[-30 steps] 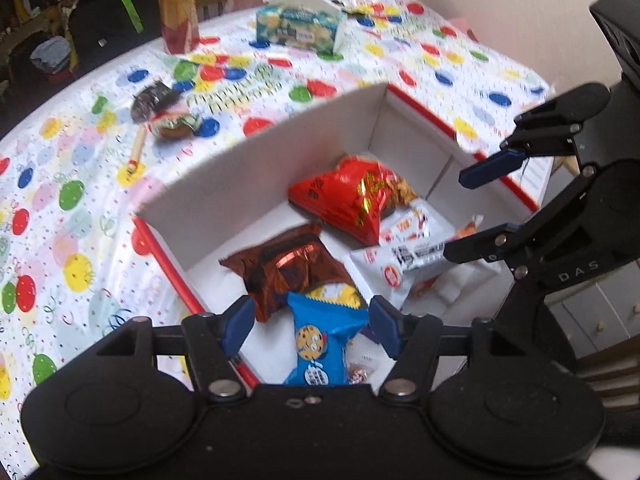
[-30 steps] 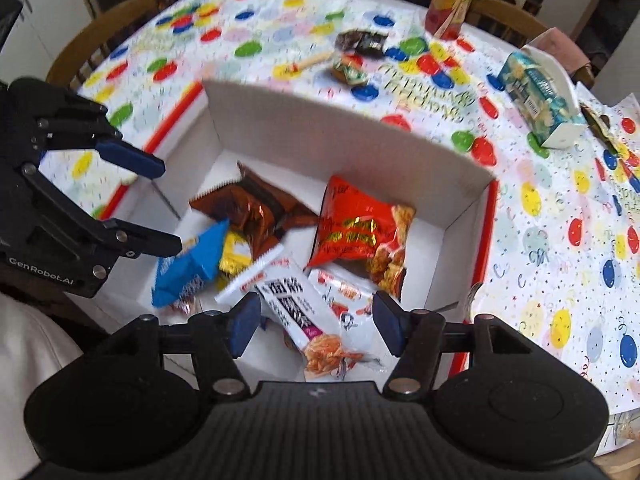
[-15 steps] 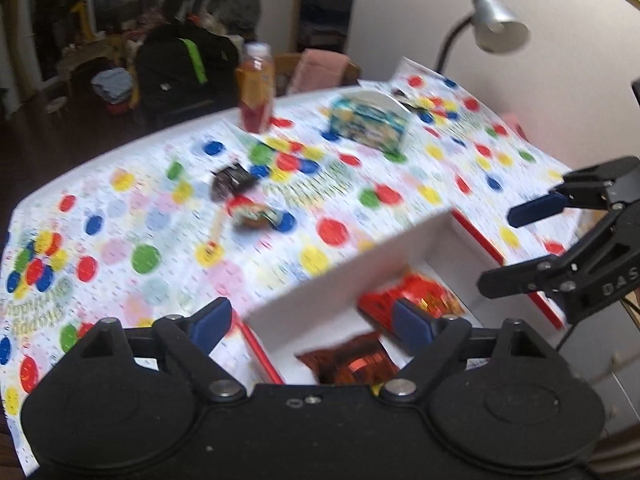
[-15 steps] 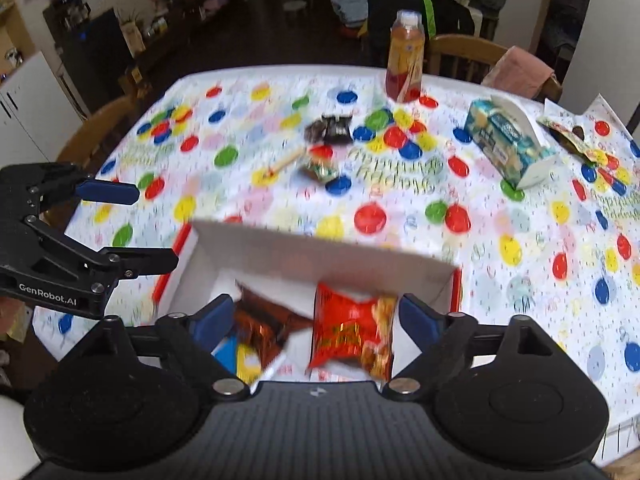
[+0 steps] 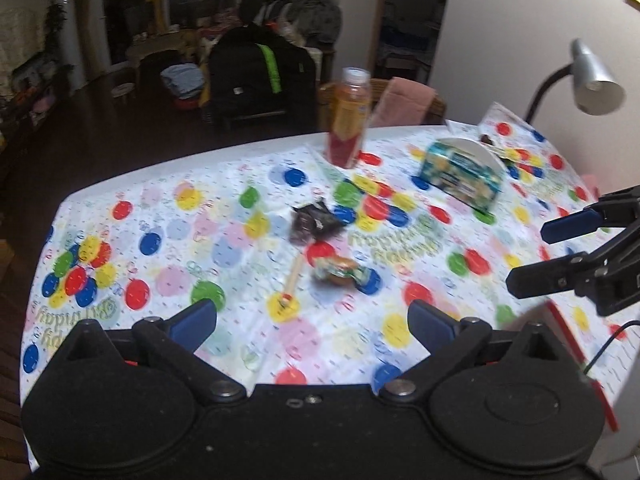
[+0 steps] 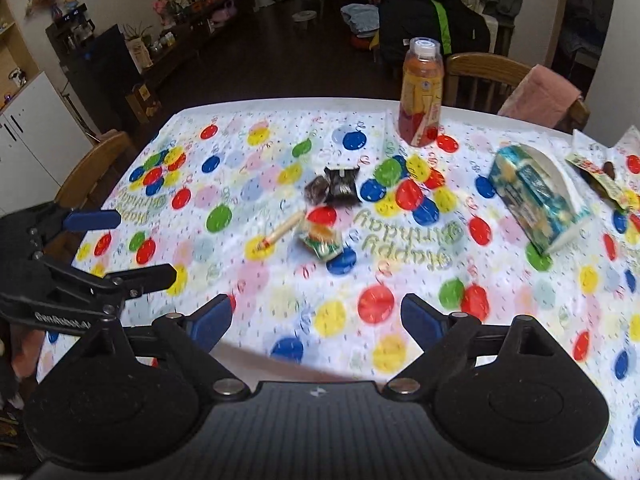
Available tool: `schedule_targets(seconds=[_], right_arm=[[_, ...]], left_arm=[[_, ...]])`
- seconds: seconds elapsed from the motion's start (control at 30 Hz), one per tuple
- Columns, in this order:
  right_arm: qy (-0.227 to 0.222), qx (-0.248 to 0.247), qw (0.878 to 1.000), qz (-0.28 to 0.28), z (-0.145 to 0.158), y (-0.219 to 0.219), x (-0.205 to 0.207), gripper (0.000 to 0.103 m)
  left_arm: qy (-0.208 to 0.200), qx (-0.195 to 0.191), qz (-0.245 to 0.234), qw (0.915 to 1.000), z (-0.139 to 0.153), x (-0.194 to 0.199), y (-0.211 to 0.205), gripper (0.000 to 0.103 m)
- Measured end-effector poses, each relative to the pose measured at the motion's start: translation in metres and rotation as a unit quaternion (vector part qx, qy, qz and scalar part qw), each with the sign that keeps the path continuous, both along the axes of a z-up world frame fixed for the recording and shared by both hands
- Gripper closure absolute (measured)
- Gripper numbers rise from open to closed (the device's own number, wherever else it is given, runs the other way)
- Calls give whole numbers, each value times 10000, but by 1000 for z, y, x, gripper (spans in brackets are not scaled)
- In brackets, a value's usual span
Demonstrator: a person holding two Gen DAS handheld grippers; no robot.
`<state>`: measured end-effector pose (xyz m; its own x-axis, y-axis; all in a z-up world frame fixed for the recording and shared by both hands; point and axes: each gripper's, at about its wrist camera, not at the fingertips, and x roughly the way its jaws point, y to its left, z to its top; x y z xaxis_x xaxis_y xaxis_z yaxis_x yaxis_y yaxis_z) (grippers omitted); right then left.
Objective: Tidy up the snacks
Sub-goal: 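Lift both tools away from the box toward the table snacks, then grasp wooden-stick sausage with left tool while right tool grasps clear jelly cup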
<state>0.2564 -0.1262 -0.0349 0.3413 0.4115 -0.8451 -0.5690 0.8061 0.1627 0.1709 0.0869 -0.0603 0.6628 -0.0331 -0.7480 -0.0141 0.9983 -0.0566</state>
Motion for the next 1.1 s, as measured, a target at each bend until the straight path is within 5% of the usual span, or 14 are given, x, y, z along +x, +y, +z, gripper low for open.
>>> schedule_targets(seconds=[0.6,0.9,1.1], right_arm=[[854,-164,9961,-150,-85,61,107,11],[1196,-256,9918,-361,-130,76,135,12],[1464,-244,9879,-438,-153,90,145,25]], left_arm=[[435,286,308,9982,-70,80,17,6],[683,200,195,9973,-106,106,17,25],[852,141,14,9963,-125,118,14,36]])
